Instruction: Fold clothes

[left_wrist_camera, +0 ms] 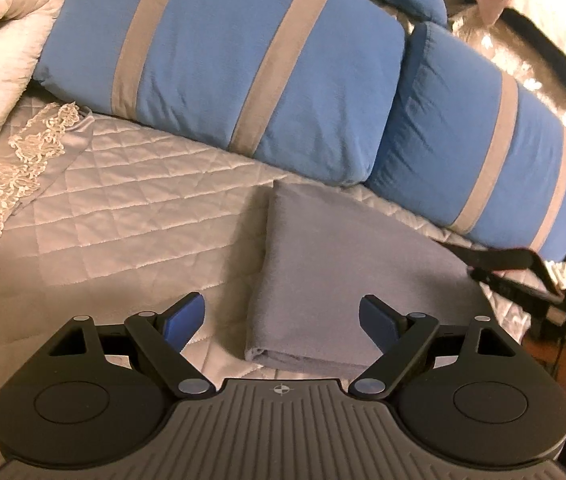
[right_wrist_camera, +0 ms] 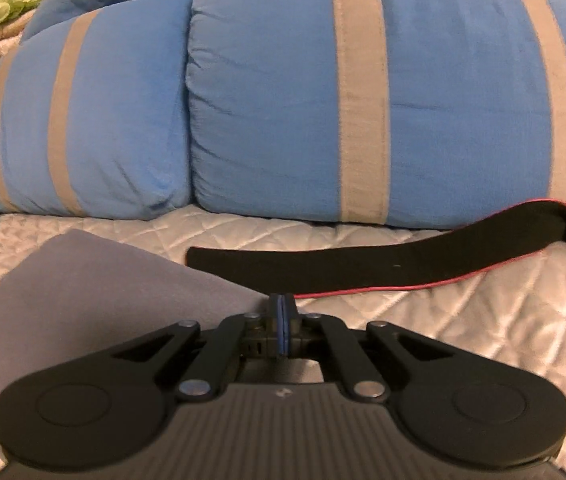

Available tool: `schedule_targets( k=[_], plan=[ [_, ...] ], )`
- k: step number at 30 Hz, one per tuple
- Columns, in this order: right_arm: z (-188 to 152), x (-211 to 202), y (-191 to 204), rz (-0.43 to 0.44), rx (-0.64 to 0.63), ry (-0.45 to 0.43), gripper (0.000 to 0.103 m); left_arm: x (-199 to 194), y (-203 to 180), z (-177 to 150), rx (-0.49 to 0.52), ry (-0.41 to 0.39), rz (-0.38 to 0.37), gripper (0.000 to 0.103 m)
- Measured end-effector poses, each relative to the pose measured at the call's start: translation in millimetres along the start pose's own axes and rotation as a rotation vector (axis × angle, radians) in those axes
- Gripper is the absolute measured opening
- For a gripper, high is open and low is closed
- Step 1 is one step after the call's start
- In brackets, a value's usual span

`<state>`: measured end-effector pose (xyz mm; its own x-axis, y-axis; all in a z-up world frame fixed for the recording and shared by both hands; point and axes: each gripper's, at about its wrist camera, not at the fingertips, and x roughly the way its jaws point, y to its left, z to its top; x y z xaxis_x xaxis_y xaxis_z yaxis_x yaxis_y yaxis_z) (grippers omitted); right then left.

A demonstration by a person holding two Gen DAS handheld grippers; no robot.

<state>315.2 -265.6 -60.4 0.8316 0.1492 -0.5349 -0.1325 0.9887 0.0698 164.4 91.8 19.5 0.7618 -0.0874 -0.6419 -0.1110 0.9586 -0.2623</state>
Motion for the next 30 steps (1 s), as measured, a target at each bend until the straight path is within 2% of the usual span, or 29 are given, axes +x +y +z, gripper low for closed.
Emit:
schedule_targets(
  k=[1,5,8,11,13,16,20,22,23,24,25,27,30],
  plan=[
    [-2.1,-3.5,0.6,-0.02,-0.021,-0.003,0.01,-1.2,1.0,0.0,-0.005,-0.006,-0.003,0.085],
    [-9.8,-23.5,1.0,-0.042,-0.069,-0.03,0.009,-5.0,2.5,1.1,-0.019,-0.014,-0.003,0.086],
    [-12.8,-46.9,6.3,0.023,-0.103,-0.064,0.006,-7.5,0.6,0.5,-0.022,-0.017,-0.009,0.088],
    [-20.0,-61.2,13.9,0.087,-0.119,-0.022,0.006,-10.3,-2.7,-2.2,-0.018,-0.019,-0.024,0.092],
    [-25.8,-66.8,18.0,0.081,-0.129,0.011,0.01,-12.3,-5.5,-5.7,-0.011,-0.014,-0.034,0.098],
    [-33.2,-78.9,20.8,0.045,-0.129,0.04,0.016,-16.2,-8.3,-14.1,0.008,-0.005,-0.039,0.1],
    [-43.9,-106.5,25.6,0.016,-0.114,0.057,0.019,-20.7,-15.1,-27.5,0.056,0.012,0.004,0.102],
    [-51.4,-118.6,30.1,0.008,-0.127,0.069,0.055,-23.0,-19.4,-33.8,0.087,0.023,0.028,0.102],
    [-55.2,-125.5,32.3,0.008,-0.133,0.063,0.069,-24.9,-21.6,-37.1,0.103,0.026,0.037,0.102],
    [-59.2,-133.4,34.5,0.011,-0.137,0.041,0.099,-27.3,-23.6,-39.8,0.12,0.026,0.042,0.102],
    [-63.1,-141.3,36.7,0.013,-0.141,0.02,0.103,-30.6,-25.3,-41.6,0.139,0.021,0.039,0.102],
    [-69.1,-155.3,39.3,0.023,-0.15,-0.014,0.103,-38.2,-27.0,-44.1,0.163,0.004,0.027,0.102],
    [-78.0,-167.1,41.9,0.025,-0.121,0.0,0.103,-45.2,-28.5,-50.1,0.167,-0.01,0.043,0.102]
  ],
)
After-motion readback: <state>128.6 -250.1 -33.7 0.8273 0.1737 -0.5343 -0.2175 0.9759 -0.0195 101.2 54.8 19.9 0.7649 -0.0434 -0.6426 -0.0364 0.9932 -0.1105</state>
